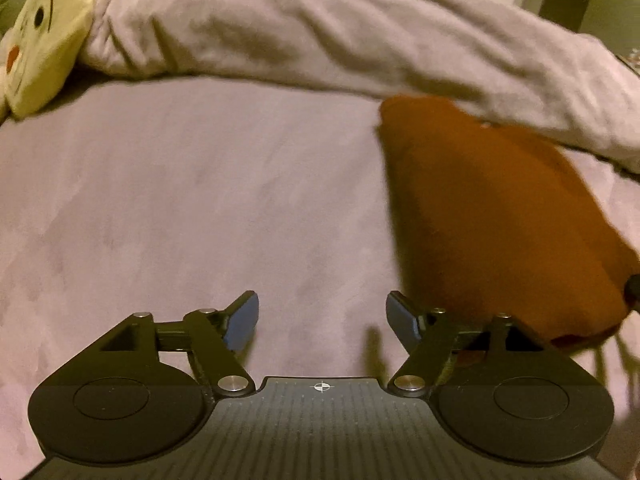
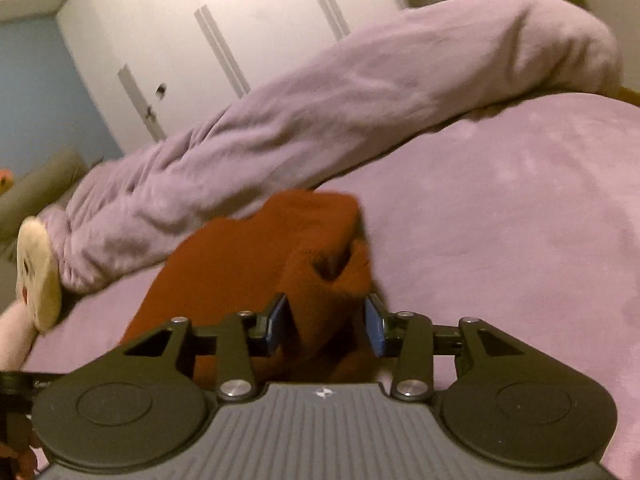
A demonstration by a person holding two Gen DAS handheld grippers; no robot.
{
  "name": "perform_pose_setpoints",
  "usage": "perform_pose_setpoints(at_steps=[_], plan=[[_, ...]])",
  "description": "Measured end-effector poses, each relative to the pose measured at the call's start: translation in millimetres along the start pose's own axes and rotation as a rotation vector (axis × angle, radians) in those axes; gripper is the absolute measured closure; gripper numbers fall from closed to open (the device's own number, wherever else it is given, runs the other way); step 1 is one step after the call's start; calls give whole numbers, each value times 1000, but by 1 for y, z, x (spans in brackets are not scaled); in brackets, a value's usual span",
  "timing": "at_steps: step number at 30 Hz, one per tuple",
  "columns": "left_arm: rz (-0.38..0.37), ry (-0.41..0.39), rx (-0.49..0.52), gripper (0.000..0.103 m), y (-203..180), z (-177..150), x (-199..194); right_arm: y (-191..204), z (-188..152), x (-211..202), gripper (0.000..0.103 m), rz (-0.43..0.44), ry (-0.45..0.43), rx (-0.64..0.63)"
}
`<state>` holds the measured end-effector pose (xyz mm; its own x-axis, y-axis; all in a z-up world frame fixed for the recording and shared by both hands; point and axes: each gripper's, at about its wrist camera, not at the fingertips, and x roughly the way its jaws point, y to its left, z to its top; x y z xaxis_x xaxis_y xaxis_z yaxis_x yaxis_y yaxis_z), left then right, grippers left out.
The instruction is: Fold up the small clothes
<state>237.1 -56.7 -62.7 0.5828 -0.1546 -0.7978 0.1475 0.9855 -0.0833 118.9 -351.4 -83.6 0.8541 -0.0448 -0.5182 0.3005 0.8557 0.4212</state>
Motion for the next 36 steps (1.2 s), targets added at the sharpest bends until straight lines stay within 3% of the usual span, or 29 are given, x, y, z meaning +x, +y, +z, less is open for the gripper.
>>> perform_pose_setpoints(at_steps=[5,8,12,14,18,21,25,27,29,33,36], plan=[[-14,-44,67,21,-25,4,-17,-8,5,-25,62,-33,-71,12],[12,-62,92,21,-39,7,-15,5,11,-26,62,2,-100,-44],[12,-75,93,18,-47,10,-18,37,8,-10,64,57,-61,-201],[-12,-111,89,10,-48,11,-24,53,3,1,67,72,-32,-270],[-28,-89,134,9,-58,6,-10,70,-11,19,70,106,8,-328],[31,-116,202,7,-58,-2,8,77,-22,28,70,98,26,-374],[-24,-116,132,3,-40,-9,27,79,-39,31,70,66,46,-474],[-14,-150,156,2,-45,-14,29,78,-45,38,70,63,45,-508],[-14,-176,164,2,-47,-15,26,77,-43,46,70,61,50,-491],[-109,-141,77,2,-20,-5,16,74,-32,31,69,97,55,-443],[-124,-105,25,3,4,0,7,57,-27,5,57,119,44,-348]])
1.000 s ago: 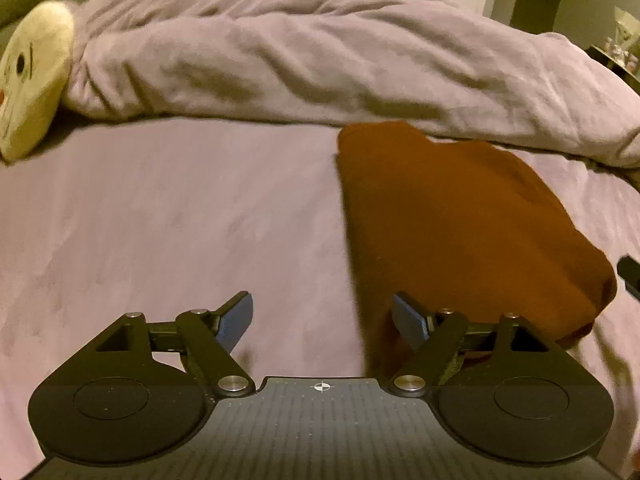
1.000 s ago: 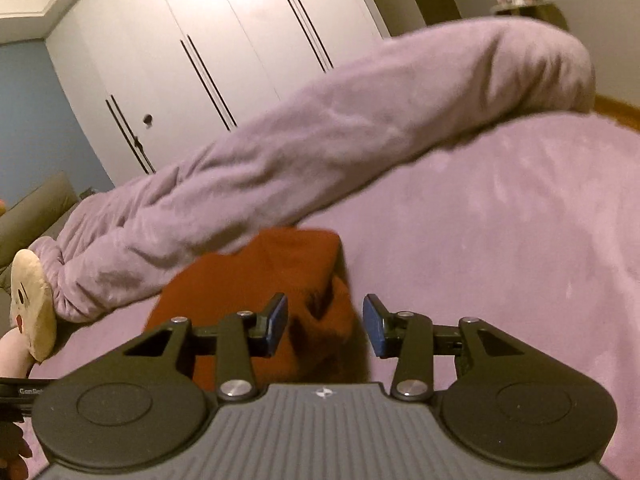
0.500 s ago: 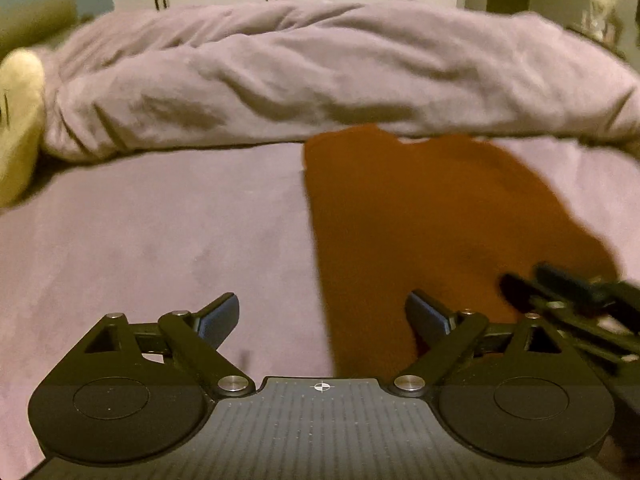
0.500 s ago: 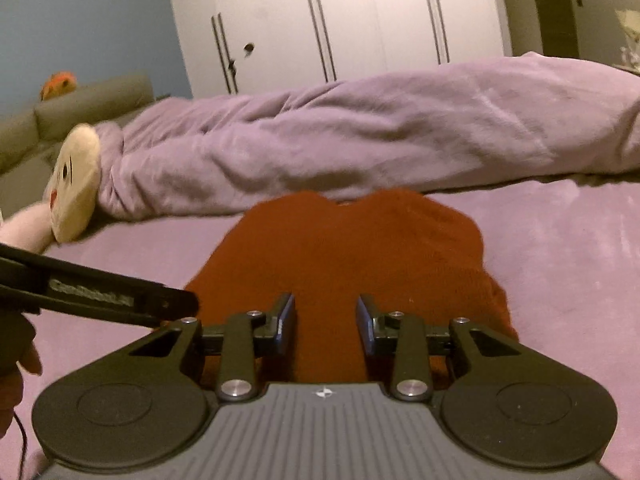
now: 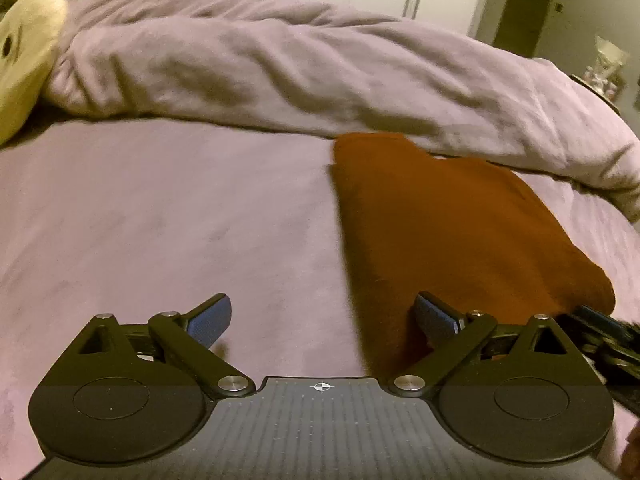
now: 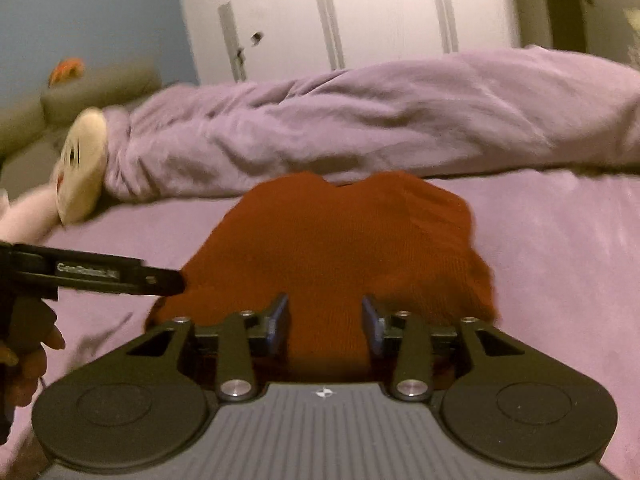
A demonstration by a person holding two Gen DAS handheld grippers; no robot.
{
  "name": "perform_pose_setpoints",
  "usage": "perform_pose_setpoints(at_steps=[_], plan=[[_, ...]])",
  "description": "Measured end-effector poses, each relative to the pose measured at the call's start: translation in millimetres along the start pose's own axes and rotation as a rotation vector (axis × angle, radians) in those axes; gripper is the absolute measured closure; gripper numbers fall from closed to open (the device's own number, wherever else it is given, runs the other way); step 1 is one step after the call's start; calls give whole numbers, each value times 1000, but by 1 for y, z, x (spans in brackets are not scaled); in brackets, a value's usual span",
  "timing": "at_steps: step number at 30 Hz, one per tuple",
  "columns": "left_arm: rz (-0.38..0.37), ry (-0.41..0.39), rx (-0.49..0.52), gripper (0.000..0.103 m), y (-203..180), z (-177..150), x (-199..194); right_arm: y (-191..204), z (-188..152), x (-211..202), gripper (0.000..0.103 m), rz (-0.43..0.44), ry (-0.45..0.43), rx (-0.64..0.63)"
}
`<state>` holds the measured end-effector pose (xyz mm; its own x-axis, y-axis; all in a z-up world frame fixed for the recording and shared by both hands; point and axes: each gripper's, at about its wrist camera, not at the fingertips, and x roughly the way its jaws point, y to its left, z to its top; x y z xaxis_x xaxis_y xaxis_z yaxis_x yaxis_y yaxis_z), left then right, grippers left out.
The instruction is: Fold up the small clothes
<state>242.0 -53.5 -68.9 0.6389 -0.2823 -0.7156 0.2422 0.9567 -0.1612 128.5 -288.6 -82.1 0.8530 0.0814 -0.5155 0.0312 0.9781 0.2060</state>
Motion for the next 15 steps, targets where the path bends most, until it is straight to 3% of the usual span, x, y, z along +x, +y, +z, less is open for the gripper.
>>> perform_pose_setpoints(at_steps=[3,7,9,15], plan=[[-75,58,-61,3,19,3,-4,-19,-5,-22,57,-33,-20,64],[-269,160,-194,3,29,1,-1,-43,-5,-30,56,-74,14,147],[-316,169,-219,3,24,-2,-2,-47,-6,-33,56,-69,23,164],[-149,157,9,3,-18,-27,-12,-45,-19,-34,54,64,64,331]])
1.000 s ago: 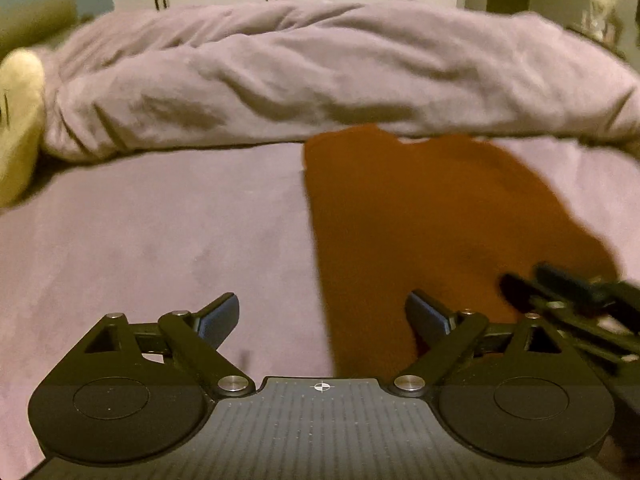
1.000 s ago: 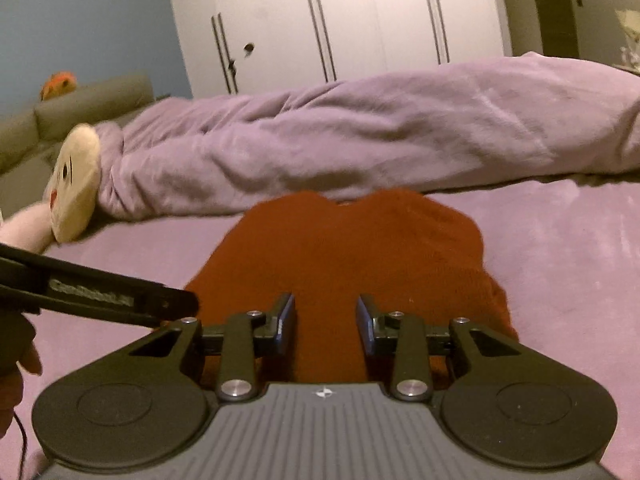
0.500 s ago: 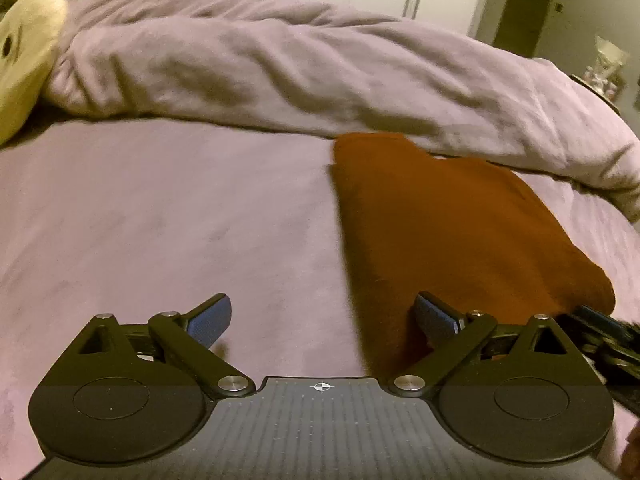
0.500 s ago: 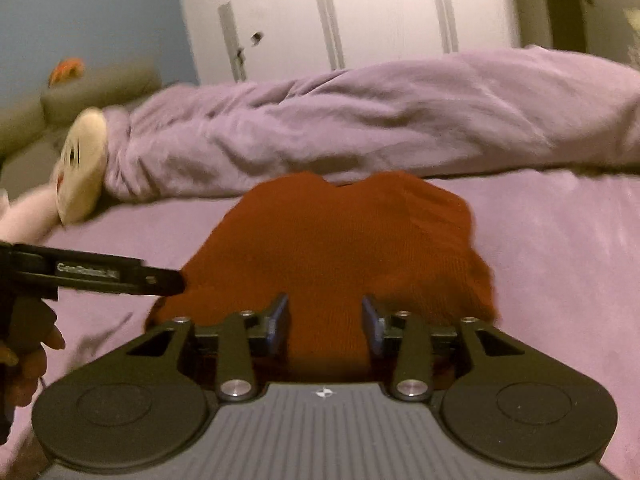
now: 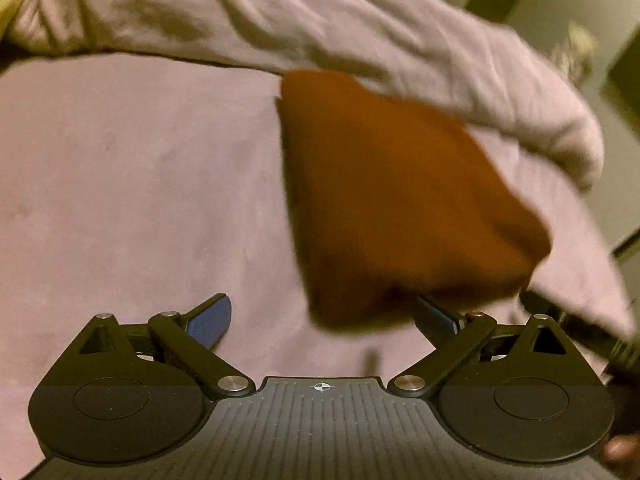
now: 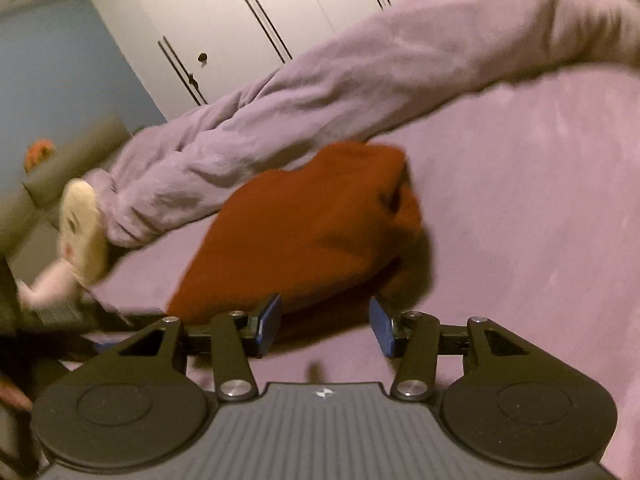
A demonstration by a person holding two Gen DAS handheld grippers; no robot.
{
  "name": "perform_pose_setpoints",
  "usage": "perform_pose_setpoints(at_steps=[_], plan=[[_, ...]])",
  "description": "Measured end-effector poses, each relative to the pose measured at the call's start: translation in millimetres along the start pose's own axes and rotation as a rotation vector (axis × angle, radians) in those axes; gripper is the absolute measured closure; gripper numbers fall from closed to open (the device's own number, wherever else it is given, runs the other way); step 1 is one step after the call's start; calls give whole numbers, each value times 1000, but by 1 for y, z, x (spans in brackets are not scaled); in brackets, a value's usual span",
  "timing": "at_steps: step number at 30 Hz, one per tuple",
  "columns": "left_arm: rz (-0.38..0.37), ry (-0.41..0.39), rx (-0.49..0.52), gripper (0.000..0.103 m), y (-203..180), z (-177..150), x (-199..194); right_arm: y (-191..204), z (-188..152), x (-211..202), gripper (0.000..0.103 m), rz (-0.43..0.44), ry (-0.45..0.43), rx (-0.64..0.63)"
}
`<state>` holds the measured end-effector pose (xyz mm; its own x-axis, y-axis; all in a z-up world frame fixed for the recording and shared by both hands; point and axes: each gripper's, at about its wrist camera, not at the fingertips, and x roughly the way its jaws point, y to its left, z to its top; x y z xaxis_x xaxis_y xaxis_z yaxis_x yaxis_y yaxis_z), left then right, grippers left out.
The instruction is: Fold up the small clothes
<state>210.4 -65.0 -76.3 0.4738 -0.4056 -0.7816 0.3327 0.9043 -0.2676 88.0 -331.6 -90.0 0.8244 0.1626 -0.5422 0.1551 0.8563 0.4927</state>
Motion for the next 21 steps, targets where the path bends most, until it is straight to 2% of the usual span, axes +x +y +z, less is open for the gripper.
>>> perform_pose_setpoints(at_steps=[3,5,8,11,14,19,20,21], plan=[[121,-40,21,3,-8,-4,5,-6,-7,6,54,5,6,77],[158,-72,15,3,-11,-2,8,-9,-10,8,54,17,6,115],[205,-74,28,2,-14,-1,14,-14,-8,10,54,67,-4,207],[229,-93,13,2,-16,-1,16,-26,-5,16,54,137,-20,350],[231,-92,-26,2,-13,-1,17,-45,-6,23,54,209,-49,546],[225,-90,-62,2,-12,0,16,-58,-4,37,56,235,-109,683],[220,-89,-69,2,-10,0,16,-59,-2,42,69,222,-101,689],[214,-89,-76,2,-8,0,14,-59,0,47,89,202,-87,684]])
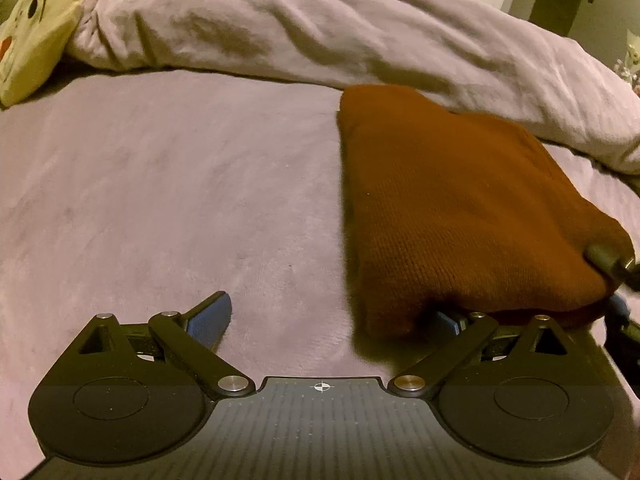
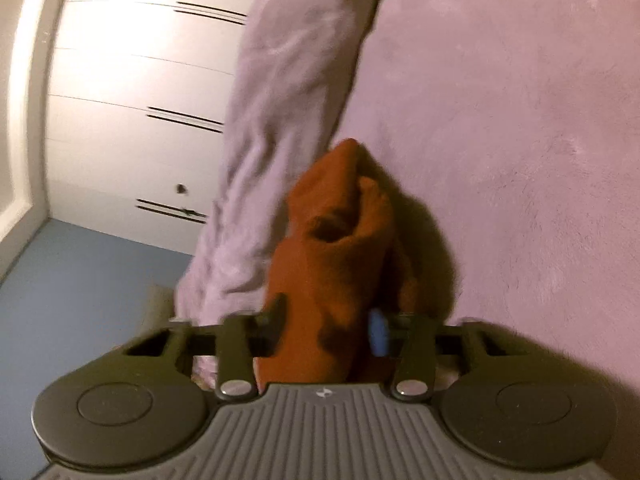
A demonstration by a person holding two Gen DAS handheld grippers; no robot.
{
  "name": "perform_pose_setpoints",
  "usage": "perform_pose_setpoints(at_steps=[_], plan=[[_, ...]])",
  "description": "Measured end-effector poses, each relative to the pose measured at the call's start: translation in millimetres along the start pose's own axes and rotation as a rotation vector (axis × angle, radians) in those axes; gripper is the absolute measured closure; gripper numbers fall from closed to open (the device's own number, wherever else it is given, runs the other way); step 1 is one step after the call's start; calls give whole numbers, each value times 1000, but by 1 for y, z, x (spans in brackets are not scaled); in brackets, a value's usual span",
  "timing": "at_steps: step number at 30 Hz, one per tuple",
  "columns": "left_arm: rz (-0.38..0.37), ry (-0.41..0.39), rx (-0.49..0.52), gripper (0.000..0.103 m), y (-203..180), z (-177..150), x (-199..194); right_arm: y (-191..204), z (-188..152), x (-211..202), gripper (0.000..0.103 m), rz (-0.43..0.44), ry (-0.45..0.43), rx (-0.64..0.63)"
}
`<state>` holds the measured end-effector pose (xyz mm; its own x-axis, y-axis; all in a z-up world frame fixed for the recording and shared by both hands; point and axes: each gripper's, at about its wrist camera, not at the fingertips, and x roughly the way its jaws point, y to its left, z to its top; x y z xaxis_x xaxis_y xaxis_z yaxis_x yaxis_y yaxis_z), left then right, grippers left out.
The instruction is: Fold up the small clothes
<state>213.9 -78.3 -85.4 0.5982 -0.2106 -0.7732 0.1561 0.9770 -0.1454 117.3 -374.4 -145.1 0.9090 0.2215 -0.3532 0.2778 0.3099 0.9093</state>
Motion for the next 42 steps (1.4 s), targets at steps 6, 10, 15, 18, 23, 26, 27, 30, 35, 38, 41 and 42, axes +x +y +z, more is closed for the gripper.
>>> perform_pose_setpoints(at_steps=[6,10,15,18,23,26,27,30,35,38,41,42], plan=[[-44,6,29,2,19,1,-2,15,-4,-5,90,-2,-3,-172],[-65,-5,106,3,40,3,-21,14,5,-15,79,-95,59,-331],[-134,-41,60,3,70,24,-29,33,46,-42,34,-11,-27,-366],[-418,56,-117,3,74,48,0,42,72,-10,25,16,56,-378],[-585,132,-262,3,62,72,60,20,100,63,24,26,283,-222],[-647,218,-340,3,54,76,95,16,101,87,24,35,335,-200],[-661,228,-349,2,51,77,104,18,101,94,20,49,357,-205],[-683,193,-316,1,42,83,112,26,93,116,16,66,416,-250],[-675,185,-287,29,40,86,119,22,89,132,51,39,429,-267],[-727,185,-324,47,47,87,115,13,85,121,67,74,418,-230],[-725,165,-316,52,51,91,101,20,75,118,70,109,394,-218],[-720,157,-309,52,52,93,95,26,71,118,70,115,392,-224]])
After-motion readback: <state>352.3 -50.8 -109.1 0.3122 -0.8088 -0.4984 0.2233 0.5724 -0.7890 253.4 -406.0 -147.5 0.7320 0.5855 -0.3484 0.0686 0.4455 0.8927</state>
